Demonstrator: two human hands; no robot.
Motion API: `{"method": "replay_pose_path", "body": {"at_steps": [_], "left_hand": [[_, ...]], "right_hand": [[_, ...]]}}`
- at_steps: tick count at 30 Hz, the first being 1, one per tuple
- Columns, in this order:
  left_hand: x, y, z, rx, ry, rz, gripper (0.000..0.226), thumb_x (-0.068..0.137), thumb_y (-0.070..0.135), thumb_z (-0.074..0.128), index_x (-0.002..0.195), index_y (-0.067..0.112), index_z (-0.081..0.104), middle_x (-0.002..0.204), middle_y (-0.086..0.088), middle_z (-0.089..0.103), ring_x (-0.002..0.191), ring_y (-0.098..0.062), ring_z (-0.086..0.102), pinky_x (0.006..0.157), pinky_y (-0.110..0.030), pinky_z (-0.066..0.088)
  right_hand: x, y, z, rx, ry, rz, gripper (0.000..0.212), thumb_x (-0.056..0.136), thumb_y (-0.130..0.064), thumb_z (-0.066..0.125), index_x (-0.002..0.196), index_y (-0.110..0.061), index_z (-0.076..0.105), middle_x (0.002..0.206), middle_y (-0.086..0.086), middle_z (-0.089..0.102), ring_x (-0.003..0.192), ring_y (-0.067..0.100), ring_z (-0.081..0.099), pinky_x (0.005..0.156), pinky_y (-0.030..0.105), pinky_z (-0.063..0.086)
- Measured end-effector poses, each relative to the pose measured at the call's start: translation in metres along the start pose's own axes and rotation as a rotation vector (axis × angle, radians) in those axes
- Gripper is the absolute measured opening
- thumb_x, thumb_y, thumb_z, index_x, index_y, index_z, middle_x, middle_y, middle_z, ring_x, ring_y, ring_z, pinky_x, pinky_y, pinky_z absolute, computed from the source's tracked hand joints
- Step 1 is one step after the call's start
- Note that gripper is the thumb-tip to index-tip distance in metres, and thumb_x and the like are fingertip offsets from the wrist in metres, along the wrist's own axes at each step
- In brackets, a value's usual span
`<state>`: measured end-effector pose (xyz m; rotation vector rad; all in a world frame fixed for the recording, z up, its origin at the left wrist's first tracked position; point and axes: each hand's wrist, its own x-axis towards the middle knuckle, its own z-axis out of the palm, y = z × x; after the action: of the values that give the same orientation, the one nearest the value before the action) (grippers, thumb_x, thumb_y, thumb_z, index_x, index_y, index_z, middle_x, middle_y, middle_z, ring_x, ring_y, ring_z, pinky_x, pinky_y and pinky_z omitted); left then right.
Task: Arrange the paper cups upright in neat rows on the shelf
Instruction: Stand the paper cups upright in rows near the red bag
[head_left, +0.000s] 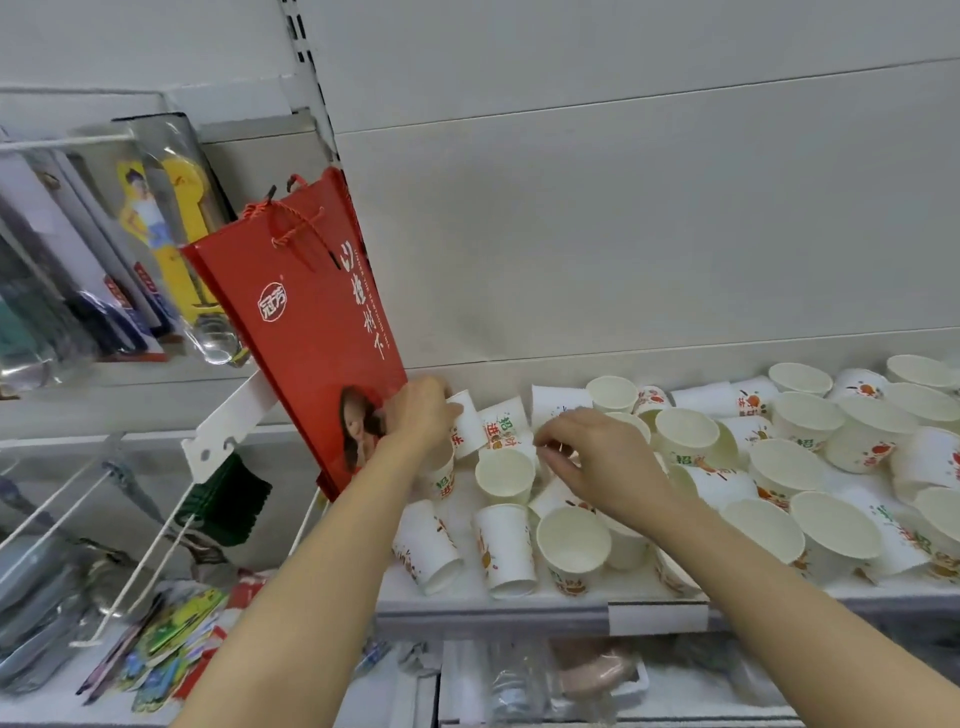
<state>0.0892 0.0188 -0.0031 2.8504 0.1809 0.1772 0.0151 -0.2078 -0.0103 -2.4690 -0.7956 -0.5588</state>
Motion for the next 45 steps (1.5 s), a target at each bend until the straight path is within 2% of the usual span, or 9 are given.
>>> {"method": "replay_pose_path", "body": {"at_steps": [5,10,18,21,25,28,33,39,45], "left_hand": [[-0.002,0.002,-0.011,-0.144,0.028,0.008,0.007,0.089,0.027,0.063,0.089,0.023,0.069,0.096,0.000,0.070,0.084,-0.021,0.059,0.068,-0.029,0.042],[-0.004,0.017,-0.044,-0.287,-0.006,0.158,0.006,0.083,0.033,0.070,0.078,0.031,0.068,0.097,0.010,0.070,0.096,-0.011,0.062,0.082,-0.033,0.051],[0.002,0.038,-0.065,-0.702,-0.115,0.234,0.025,0.089,0.040,0.066,0.090,0.016,0.074,0.089,-0.003,0.073,0.085,-0.008,0.066,0.080,-0.030,0.050],[0.028,0.019,-0.037,-0.350,0.067,0.068,0.022,0.096,0.030,0.058,0.104,0.015,0.072,0.105,-0.004,0.071,0.097,-0.018,0.064,0.084,-0.037,0.049],[0.040,0.000,0.016,0.216,-0.136,0.052,0.031,0.091,0.016,0.061,0.122,0.019,0.061,0.126,-0.006,0.060,0.111,-0.027,0.059,0.086,-0.039,0.051],[0.043,-0.001,0.038,0.391,-0.095,0.102,0.037,0.089,0.016,0.062,0.126,0.015,0.056,0.131,-0.008,0.051,0.118,-0.028,0.050,0.087,-0.039,0.048],[0.048,0.000,0.039,0.377,-0.079,0.084,0.032,0.089,0.010,0.060,0.121,0.009,0.060,0.128,-0.010,0.050,0.120,-0.029,0.047,0.086,-0.041,0.048],[0.039,0.004,0.020,0.111,-0.008,0.036,0.004,0.088,0.021,0.068,0.090,0.017,0.070,0.098,0.000,0.068,0.091,-0.023,0.064,0.074,-0.032,0.049],[0.013,-0.005,0.030,0.153,0.111,0.129,0.001,0.091,0.018,0.064,0.090,0.017,0.063,0.094,-0.001,0.066,0.083,-0.023,0.062,0.074,-0.038,0.053]], "right_hand": [[0.025,0.004,0.017,0.143,-0.034,0.163,0.021,0.086,-0.027,0.067,0.104,-0.019,0.065,0.089,-0.005,0.063,0.084,0.011,0.055,0.075,0.038,0.050],[0.053,0.002,0.028,0.369,-0.056,0.302,0.070,0.074,-0.041,0.076,0.133,-0.019,0.047,0.123,-0.004,0.051,0.104,0.007,0.052,0.090,0.029,0.046],[0.074,0.005,0.020,0.676,0.081,0.448,0.069,0.073,-0.033,0.080,0.130,-0.023,0.043,0.114,-0.007,0.058,0.100,0.010,0.056,0.075,0.023,0.045],[0.072,0.013,0.018,0.689,0.080,0.471,0.068,0.073,-0.032,0.080,0.129,-0.025,0.042,0.111,-0.008,0.057,0.098,0.009,0.056,0.076,0.025,0.046],[0.065,0.023,0.013,0.758,0.051,0.476,0.076,0.073,-0.032,0.081,0.134,-0.033,0.036,0.109,-0.014,0.054,0.098,0.006,0.057,0.082,0.032,0.052],[0.061,0.030,0.012,0.832,0.008,0.472,0.085,0.072,-0.035,0.081,0.140,-0.040,0.029,0.119,-0.005,0.054,0.103,0.012,0.059,0.086,0.036,0.054],[0.058,0.035,0.010,0.899,-0.033,0.467,0.081,0.071,-0.037,0.081,0.135,-0.047,0.033,0.119,0.000,0.056,0.101,0.015,0.061,0.084,0.036,0.056],[0.055,0.037,0.004,0.971,-0.014,0.500,0.074,0.074,-0.024,0.081,0.134,-0.039,0.039,0.115,0.002,0.060,0.096,0.014,0.064,0.073,0.026,0.057],[0.053,0.048,-0.004,1.070,0.054,0.576,0.073,0.071,-0.013,0.082,0.130,-0.030,0.042,0.118,0.004,0.059,0.097,0.018,0.064,0.070,0.030,0.057]]}}
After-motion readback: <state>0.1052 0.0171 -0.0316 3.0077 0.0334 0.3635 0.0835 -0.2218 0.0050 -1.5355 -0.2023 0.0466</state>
